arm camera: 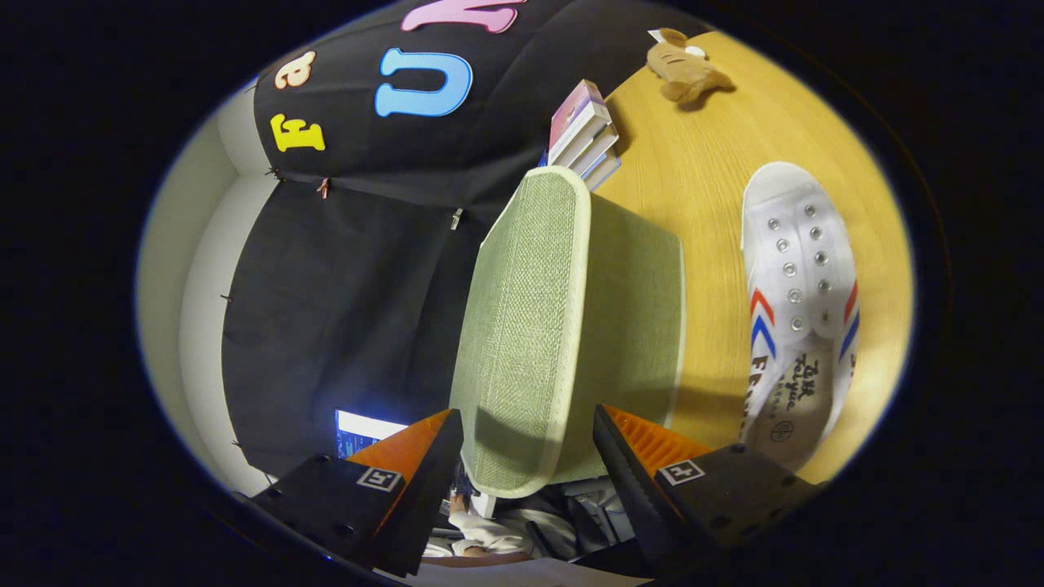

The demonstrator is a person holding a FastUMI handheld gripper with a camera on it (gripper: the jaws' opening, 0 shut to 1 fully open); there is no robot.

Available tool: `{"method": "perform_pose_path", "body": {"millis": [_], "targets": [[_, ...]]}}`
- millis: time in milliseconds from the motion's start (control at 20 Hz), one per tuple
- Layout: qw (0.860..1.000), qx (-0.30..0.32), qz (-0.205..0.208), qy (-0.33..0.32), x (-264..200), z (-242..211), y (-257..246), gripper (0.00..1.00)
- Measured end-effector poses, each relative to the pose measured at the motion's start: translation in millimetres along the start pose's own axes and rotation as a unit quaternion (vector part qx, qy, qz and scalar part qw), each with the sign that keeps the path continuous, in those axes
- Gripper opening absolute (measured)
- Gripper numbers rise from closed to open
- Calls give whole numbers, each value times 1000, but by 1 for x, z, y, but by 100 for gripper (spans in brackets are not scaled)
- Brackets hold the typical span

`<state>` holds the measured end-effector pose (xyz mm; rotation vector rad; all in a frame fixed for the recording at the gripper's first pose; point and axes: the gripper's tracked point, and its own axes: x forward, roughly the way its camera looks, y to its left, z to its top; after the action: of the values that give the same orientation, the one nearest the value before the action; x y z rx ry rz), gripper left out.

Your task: Open the storage box then place both shoes into the box .Put the left shoe in first, then the right shoe, with the right side of both shoes facing outward in a uniform manner.

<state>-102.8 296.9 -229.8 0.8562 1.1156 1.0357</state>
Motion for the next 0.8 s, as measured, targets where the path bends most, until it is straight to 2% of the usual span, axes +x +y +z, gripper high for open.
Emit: {"method": "perform_pose_path", "body": {"millis": [150,250,300,350,400,500,550,700,800], "targets": [[999,43,27,2,5,1,11,95],[998,58,15,-3,4,3,6,95],[998,66,15,-7,10,6,4,75],[996,84,21,-1,8,6,6,70],[995,99,23,5,8,1,9,70],[994,112,18,-6,6,5,6,42],[993,118,19,-1,1,3,7,38],[992,127,7,-12,4,5,11,13],[993,115,-6,-12,6,5,12,8]]}}
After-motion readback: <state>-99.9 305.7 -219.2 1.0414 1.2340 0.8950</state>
